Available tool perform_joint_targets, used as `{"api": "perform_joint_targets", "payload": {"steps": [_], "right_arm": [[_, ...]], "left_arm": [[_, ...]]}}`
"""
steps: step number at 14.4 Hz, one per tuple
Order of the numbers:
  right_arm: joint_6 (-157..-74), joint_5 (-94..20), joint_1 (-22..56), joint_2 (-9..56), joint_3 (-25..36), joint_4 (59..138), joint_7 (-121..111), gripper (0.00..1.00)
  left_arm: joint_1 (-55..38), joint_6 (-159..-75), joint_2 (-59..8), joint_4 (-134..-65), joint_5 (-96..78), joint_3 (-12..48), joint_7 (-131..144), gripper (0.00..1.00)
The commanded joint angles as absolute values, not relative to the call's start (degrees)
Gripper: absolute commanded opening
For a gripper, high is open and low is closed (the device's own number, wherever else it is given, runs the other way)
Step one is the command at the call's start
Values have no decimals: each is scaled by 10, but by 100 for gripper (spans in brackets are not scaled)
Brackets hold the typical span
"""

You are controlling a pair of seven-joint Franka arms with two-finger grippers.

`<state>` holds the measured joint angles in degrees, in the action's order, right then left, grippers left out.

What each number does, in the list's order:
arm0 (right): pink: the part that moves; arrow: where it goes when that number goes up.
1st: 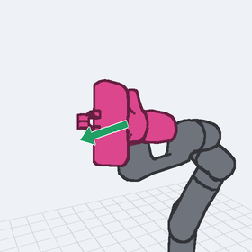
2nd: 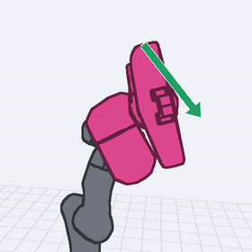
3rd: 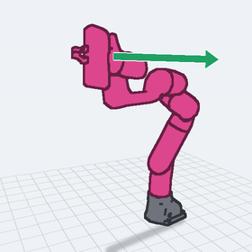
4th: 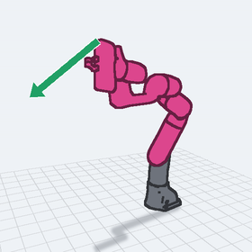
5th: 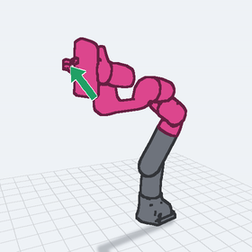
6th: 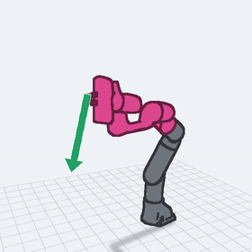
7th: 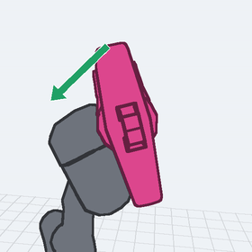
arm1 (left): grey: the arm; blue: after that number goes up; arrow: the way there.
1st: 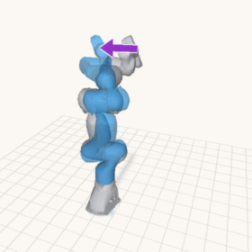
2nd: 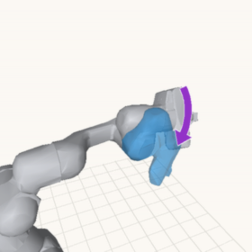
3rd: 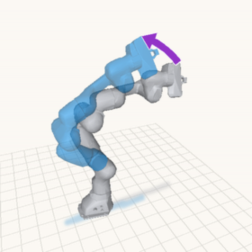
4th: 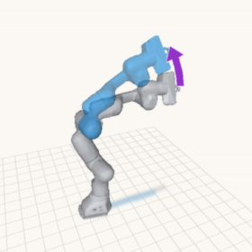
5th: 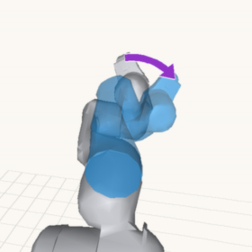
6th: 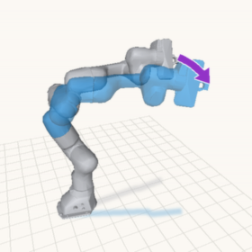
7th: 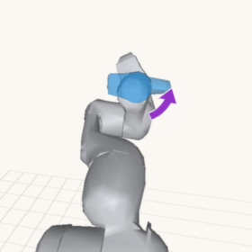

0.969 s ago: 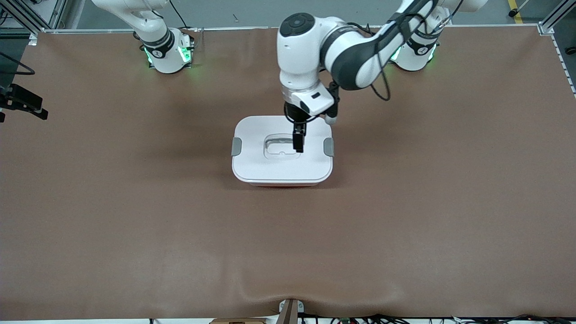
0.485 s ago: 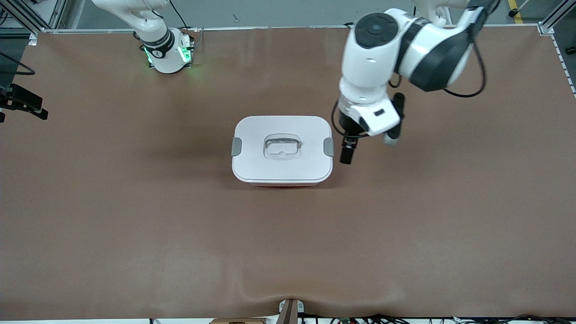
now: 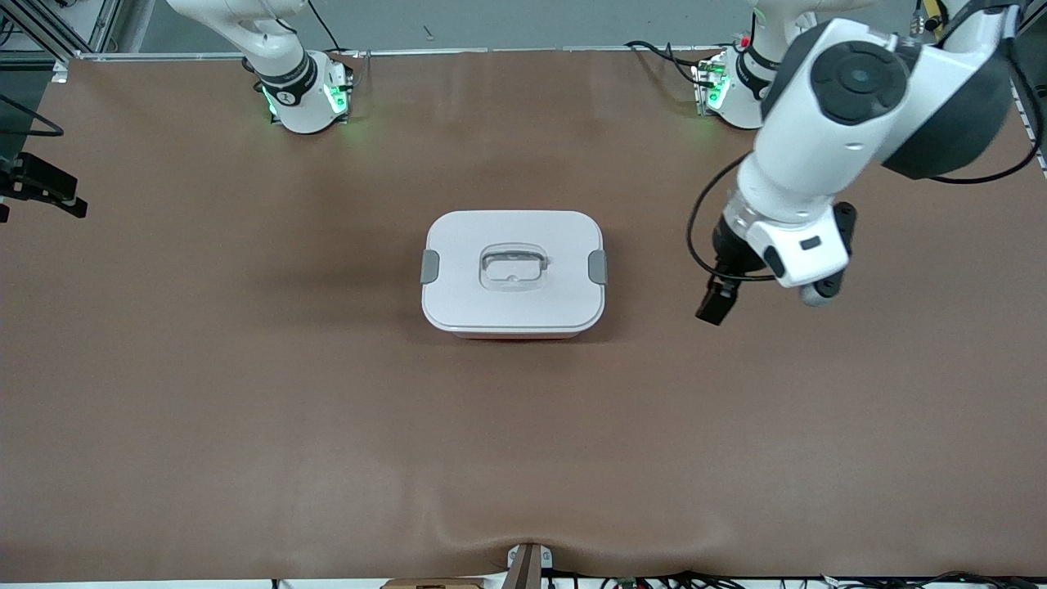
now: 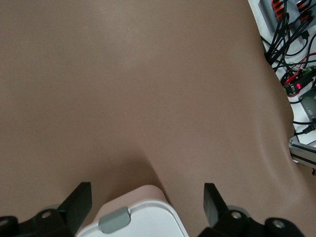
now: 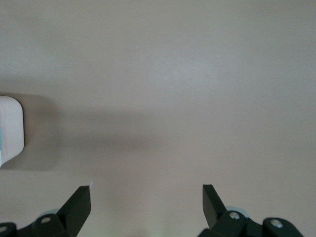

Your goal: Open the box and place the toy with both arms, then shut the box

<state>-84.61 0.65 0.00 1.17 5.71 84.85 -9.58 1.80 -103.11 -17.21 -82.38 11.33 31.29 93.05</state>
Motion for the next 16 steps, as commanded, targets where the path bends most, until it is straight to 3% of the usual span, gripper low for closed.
{"api": "perform_joint_targets", "payload": {"steps": [1, 9, 16], "right_arm": [[-845, 12, 3, 12, 57, 843, -90, 100], [-845, 13, 3, 12, 57, 843, -90, 100], [-845, 13, 3, 12, 57, 843, -90, 100]], "left_arm": [[36, -1018, -172, -817, 103, 316, 887, 100], [106, -994, -165, -817, 105, 317, 608, 100], [160, -963, -119, -817, 103, 315, 331, 100]]}}
